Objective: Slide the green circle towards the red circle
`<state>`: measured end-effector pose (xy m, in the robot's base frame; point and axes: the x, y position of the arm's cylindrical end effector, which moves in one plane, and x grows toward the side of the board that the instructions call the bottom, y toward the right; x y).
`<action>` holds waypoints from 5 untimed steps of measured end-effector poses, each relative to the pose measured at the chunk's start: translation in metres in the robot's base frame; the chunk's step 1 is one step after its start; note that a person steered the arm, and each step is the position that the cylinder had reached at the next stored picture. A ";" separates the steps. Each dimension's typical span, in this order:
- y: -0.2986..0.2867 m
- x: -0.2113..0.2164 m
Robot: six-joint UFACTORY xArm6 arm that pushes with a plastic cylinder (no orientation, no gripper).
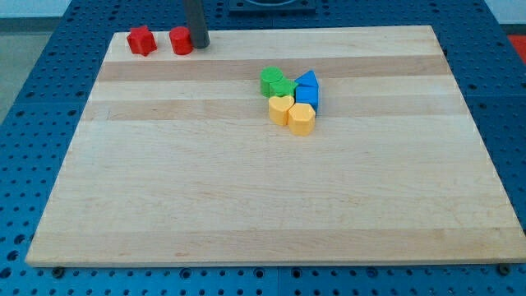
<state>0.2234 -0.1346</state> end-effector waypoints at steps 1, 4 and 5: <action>-0.009 0.000; 0.027 0.030; 0.027 0.069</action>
<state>0.2920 -0.1081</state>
